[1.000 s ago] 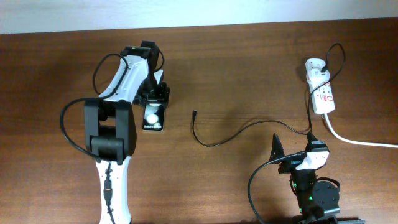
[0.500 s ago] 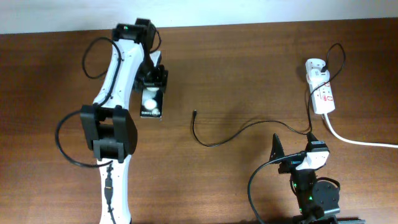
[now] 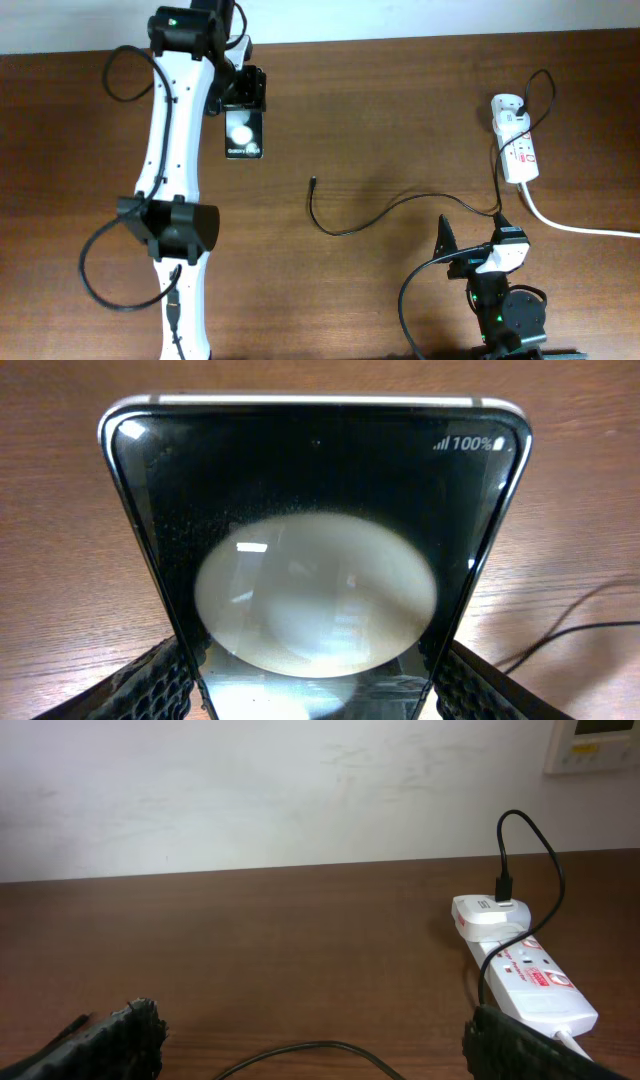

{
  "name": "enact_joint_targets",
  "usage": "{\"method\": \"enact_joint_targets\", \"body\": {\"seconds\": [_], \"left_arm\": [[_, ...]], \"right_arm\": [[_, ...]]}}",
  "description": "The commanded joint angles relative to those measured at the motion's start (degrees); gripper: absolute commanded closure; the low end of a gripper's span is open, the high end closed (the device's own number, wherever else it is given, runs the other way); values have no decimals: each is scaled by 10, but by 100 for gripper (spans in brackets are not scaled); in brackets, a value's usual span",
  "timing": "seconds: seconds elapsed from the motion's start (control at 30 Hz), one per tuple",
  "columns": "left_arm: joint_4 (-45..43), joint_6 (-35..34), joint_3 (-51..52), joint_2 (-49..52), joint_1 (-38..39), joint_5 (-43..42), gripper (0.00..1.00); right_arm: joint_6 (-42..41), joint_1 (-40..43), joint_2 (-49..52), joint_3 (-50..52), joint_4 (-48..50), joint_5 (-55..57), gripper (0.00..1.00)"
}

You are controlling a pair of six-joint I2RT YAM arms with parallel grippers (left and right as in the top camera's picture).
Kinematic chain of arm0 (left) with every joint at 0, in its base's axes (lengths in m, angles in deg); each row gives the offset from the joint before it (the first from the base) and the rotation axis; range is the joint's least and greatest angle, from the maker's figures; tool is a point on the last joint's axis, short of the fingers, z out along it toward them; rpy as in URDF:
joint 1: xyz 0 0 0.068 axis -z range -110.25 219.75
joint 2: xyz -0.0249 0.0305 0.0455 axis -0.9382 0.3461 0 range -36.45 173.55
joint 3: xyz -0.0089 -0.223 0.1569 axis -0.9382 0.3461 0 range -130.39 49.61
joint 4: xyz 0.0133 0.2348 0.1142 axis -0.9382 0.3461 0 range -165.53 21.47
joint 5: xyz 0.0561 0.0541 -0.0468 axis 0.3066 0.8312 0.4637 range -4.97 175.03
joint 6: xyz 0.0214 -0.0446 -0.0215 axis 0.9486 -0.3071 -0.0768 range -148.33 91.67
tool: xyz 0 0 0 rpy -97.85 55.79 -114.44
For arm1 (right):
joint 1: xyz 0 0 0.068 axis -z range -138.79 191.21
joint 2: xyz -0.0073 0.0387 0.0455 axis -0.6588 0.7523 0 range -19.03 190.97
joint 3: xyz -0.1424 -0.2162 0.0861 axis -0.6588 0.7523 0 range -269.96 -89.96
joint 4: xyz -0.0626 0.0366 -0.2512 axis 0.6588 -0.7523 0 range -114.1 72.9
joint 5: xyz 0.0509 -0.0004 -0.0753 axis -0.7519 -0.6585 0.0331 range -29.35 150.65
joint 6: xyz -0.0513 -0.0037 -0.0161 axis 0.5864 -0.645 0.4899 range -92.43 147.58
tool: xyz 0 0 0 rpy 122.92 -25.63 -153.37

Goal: Plug charger to phone and switch on socket
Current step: 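Carry the phone with the left gripper toward the table center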

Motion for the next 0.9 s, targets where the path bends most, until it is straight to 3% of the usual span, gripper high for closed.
{"method": "enact_joint_targets", "body": {"seconds": [0.0,0.33,0.63,0.7,0.77,0.87], "left_arm": [[0,-7,-16,-77,-2,-25,45],[0,-7,-7,-96,-2,-114,34],[0,-7,161,-95,-2,-176,35],[0,-7,185,-95,-2,-181,28],[0,0,192,-95,-2,-202,30],[0,0,192,-95,-2,-236,41]], "right_arm": [[0,5,-5,4,-3,5,1],[0,5,-5,4,-3,5,1],[0,5,-5,4,-3,5,2],[0,5,-5,4,-3,5,1],[0,5,-5,4,-3,5,1],[0,5,-5,4,-3,5,1]]}}
